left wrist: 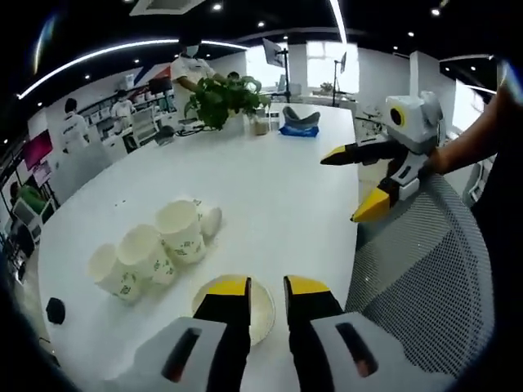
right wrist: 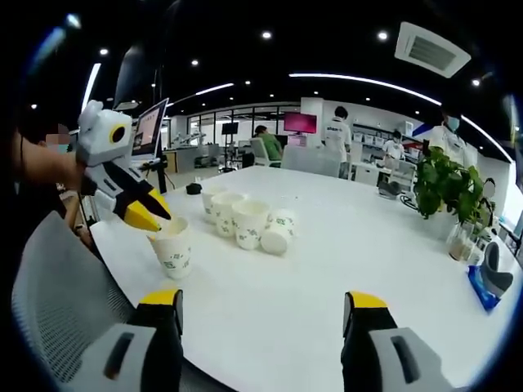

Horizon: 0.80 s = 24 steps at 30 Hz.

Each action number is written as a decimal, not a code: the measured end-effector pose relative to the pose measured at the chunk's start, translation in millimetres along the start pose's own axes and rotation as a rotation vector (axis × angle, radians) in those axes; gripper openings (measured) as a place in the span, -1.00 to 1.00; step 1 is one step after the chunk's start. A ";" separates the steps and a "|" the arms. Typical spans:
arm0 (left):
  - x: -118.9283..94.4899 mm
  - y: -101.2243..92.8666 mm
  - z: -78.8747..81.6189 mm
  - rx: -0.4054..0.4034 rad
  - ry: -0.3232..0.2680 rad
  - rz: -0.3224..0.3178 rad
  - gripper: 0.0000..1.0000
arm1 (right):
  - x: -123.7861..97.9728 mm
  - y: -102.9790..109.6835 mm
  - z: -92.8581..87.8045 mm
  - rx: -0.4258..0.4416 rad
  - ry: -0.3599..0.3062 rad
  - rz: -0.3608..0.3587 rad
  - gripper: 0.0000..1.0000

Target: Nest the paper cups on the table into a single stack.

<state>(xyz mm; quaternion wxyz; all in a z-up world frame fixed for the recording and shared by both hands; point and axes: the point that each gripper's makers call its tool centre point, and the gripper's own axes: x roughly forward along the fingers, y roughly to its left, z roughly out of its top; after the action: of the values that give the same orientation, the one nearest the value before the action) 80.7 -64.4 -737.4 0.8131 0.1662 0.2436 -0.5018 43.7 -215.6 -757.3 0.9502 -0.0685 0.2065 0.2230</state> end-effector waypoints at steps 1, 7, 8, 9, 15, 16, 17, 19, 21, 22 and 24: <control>-2.3 3.5 2.3 0.002 -0.006 0.007 -0.72 | 0.1 0.0 0.0 0.001 0.000 0.000 0.62; -12.1 18.7 14.2 0.009 -0.030 0.038 -0.69 | 0.1 0.4 0.1 -0.001 0.001 0.002 0.62; -14.1 24.3 16.0 0.012 -0.035 0.048 -0.68 | 0.1 0.5 0.3 -0.001 0.000 0.002 0.62; -15.4 28.4 16.8 0.014 -0.037 0.052 -0.68 | 0.0 0.8 0.8 0.000 0.000 0.001 0.62; -22.7 62.0 23.6 0.043 -0.040 0.106 -0.68 | -0.2 0.2 1.4 0.001 -0.004 0.000 0.63; -23.5 68.6 23.4 0.047 -0.038 0.116 -0.67 | -0.4 0.3 1.8 0.002 -0.006 -0.001 0.63; -23.9 71.3 23.5 0.048 -0.038 0.121 -0.67 | -0.4 0.4 2.0 0.002 -0.006 -0.002 0.63; -26.3 80.8 26.6 0.050 -0.040 0.138 -0.66 | -0.6 0.3 2.3 0.003 -0.007 -0.003 0.63; -26.0 94.3 23.5 0.057 -0.038 0.155 -0.65 | -0.6 -0.1 2.2 0.003 -0.008 -0.004 0.63; -25.6 96.4 23.5 0.062 -0.036 0.160 -0.64 | -0.7 -0.1 2.2 0.003 -0.008 -0.004 0.63; -24.8 104.9 22.2 0.060 -0.033 0.168 -0.63 | -0.9 0.7 2.9 0.003 -0.009 -0.004 0.64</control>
<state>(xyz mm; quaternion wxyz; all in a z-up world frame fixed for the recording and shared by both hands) 170.5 -11.4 -702.4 0.8510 0.2022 0.1999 -0.4415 43.7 -214.7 -754.3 0.9517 -0.0663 0.2024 0.2213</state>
